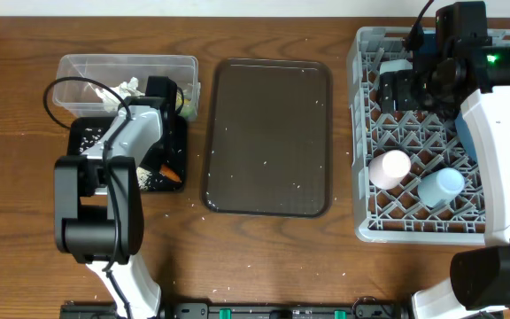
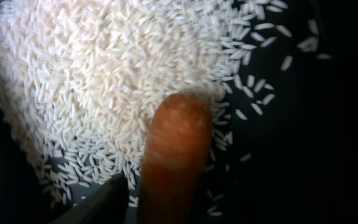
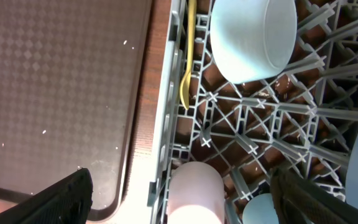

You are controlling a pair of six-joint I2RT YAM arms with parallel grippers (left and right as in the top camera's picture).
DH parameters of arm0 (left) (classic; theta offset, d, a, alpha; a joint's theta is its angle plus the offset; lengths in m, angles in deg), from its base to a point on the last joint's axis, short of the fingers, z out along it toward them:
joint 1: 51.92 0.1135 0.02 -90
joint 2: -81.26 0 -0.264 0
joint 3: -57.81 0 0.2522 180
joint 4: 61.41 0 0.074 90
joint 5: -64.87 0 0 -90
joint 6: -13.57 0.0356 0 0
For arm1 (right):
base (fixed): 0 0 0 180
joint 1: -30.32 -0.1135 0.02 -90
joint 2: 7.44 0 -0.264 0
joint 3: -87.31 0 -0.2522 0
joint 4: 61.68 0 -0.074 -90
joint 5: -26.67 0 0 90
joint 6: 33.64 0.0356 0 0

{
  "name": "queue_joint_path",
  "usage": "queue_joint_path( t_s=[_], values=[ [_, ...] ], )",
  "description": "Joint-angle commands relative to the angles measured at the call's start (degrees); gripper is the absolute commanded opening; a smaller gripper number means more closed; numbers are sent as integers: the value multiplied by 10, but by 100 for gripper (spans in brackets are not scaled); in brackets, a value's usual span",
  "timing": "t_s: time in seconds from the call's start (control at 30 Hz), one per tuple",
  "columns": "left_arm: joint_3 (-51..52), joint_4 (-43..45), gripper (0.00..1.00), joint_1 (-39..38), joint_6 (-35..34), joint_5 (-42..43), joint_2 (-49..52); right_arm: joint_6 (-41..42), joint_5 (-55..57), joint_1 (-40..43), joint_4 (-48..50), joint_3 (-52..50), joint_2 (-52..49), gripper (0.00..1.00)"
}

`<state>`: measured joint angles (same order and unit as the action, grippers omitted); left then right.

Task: Sort waste into correct bins and load items into the dishwasher rack

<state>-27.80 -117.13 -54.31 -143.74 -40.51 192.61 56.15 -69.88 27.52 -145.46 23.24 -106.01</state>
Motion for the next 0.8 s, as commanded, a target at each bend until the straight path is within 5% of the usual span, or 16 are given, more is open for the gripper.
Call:
queue_joint_path(
  t_s=[0.0, 0.43, 0.47, 0.77],
  values=[
    [-17, -8, 63, 1, 37, -8, -59, 6, 3, 5, 4, 2, -1, 90],
    [-17, -82, 72, -2, 101, -8, -303, -38, -41, -12, 42, 2, 4, 83],
    [-17, -84, 83, -2, 101, -8, -315, -38, -40, -17, 43, 2, 7, 83],
    [-16, -84, 89, -2, 101, -8, -346, -37, -40, -48, 57, 2, 107, 86]
  ],
)
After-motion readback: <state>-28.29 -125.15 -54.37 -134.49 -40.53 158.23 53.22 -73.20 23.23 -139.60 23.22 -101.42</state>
